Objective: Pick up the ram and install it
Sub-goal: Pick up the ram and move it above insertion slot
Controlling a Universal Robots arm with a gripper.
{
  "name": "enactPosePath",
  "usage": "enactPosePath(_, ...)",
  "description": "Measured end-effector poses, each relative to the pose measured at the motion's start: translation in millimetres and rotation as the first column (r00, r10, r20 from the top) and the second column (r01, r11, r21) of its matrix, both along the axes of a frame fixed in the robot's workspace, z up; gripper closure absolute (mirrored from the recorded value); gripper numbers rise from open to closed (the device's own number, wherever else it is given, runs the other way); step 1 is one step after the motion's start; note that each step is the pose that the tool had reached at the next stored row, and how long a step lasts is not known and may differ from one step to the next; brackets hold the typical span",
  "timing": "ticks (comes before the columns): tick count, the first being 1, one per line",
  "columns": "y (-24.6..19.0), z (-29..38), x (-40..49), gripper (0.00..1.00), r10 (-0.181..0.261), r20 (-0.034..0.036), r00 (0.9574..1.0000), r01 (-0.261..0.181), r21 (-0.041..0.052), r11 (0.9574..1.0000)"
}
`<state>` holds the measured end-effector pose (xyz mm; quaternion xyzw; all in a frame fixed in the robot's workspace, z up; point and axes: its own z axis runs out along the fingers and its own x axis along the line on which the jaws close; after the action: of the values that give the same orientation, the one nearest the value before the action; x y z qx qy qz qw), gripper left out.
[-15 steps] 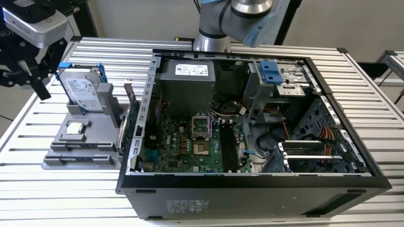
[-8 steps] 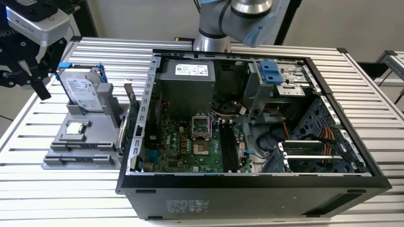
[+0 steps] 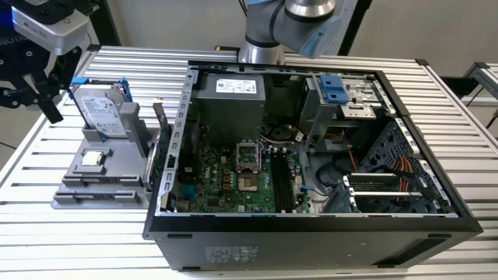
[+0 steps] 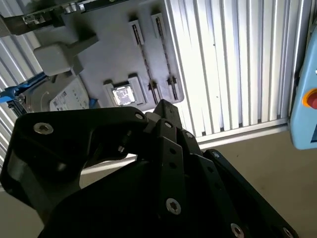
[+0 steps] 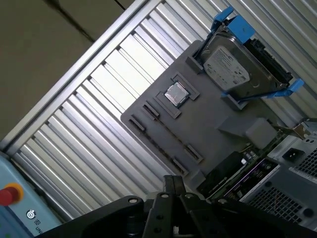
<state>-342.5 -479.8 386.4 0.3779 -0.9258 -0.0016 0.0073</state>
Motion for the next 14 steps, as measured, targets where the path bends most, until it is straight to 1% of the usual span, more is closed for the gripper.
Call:
enactPosePath(10,0.0,0.0,-1.3,1.00,0.037,0.0000,0.9993,-0.037,0.0000,0.9993)
enactPosePath(14,0.0,0.0,-1.7,1.00,0.063,0.0000,0.9980,-0.063,0.0000,0.9980)
